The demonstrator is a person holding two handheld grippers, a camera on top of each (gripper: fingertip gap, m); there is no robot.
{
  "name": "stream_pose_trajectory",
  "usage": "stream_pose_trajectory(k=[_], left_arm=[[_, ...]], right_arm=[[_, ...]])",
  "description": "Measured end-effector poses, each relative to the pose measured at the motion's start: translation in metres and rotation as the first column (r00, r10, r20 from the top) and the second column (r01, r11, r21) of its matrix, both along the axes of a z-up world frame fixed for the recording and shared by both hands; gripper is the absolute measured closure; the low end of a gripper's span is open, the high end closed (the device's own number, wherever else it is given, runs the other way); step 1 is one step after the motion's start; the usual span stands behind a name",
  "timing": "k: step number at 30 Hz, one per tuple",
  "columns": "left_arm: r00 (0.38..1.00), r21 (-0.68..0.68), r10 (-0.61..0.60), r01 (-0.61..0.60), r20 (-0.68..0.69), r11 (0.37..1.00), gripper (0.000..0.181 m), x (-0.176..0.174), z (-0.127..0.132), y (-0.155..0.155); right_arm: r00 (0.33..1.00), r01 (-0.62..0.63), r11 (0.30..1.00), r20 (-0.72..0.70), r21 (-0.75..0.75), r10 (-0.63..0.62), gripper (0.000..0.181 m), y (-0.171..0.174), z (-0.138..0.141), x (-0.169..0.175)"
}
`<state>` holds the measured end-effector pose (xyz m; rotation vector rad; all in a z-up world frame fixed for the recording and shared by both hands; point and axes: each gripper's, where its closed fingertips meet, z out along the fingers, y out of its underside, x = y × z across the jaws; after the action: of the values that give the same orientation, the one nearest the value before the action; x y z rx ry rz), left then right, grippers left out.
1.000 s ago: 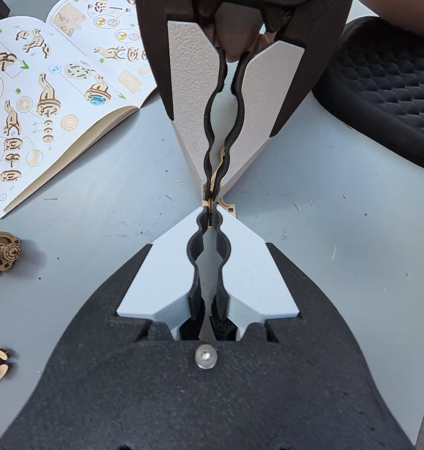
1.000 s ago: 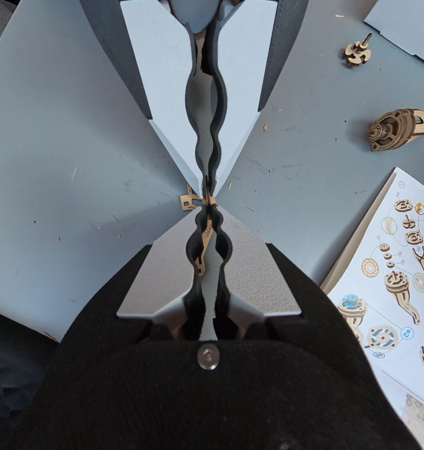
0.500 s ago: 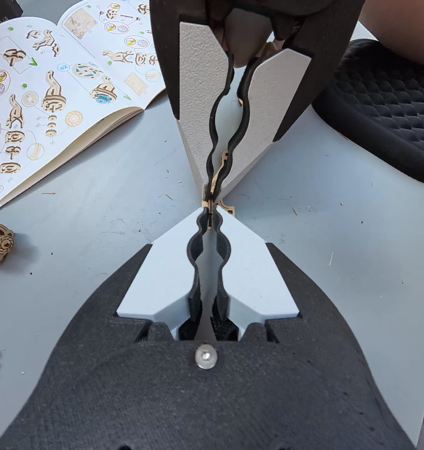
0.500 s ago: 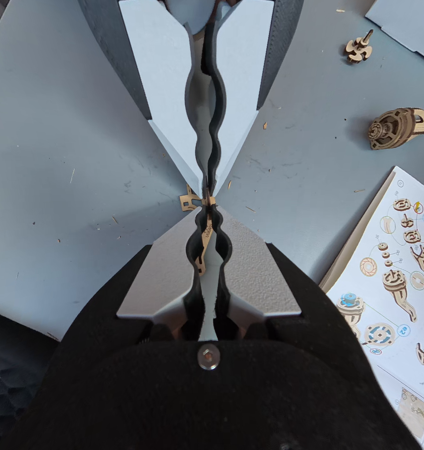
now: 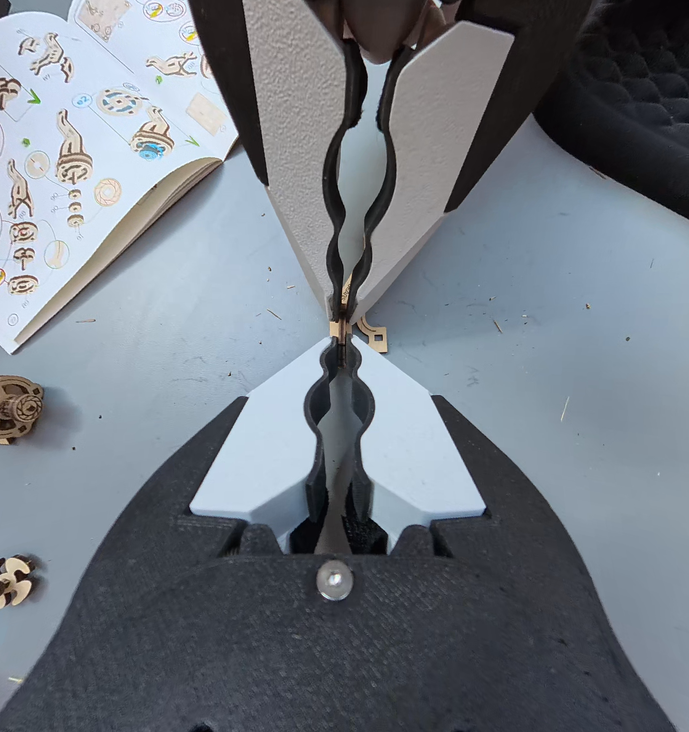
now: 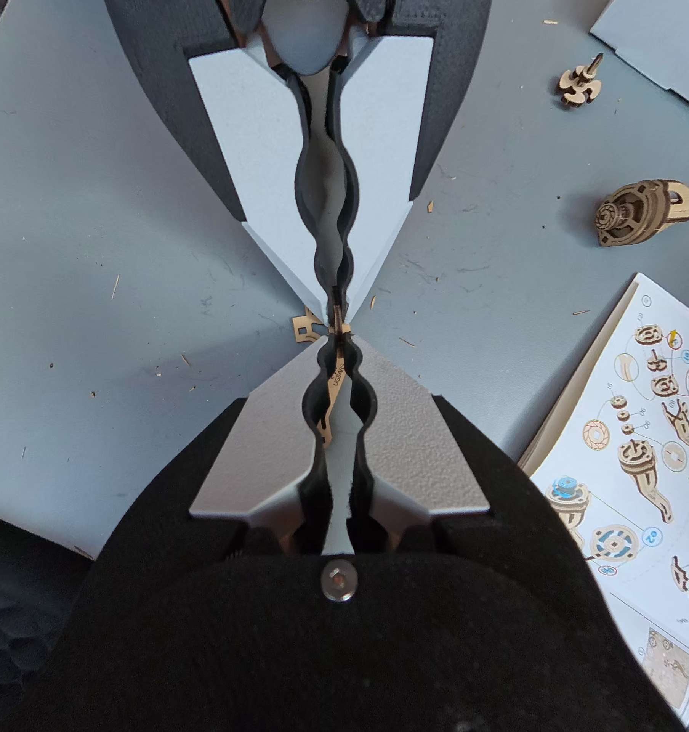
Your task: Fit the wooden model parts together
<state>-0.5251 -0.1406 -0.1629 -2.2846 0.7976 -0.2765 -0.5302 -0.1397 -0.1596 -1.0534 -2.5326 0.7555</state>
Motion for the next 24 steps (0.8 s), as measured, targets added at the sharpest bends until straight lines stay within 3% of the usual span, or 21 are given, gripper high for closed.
stream_pose_trajectory(k=[8,16,24], left_arm=[[0.997,-0.003,0.0,0.001,0.077,1.0,0.178,0.0022,0.0058,0.0009],[0.998,0.007,-0.031,0.031,0.058,1.0,0.18,0.0007,0.0065,0.0009],[0.994,0.065,0.008,-0.016,0.109,0.998,0.179,0.0008,0.0061,0.0001]], right_arm=[[1.0,0.005,1.0,0.003,-0.014,-0.005,0.179,-0.0001,0.0001,0.0],[1.0,0.01,1.0,0.002,-0.013,-0.01,0.179,0.0,0.0001,-0.0003],[1.0,0.012,1.0,0.007,0.028,-0.013,0.178,-0.0003,-0.0001,-0.0006]])
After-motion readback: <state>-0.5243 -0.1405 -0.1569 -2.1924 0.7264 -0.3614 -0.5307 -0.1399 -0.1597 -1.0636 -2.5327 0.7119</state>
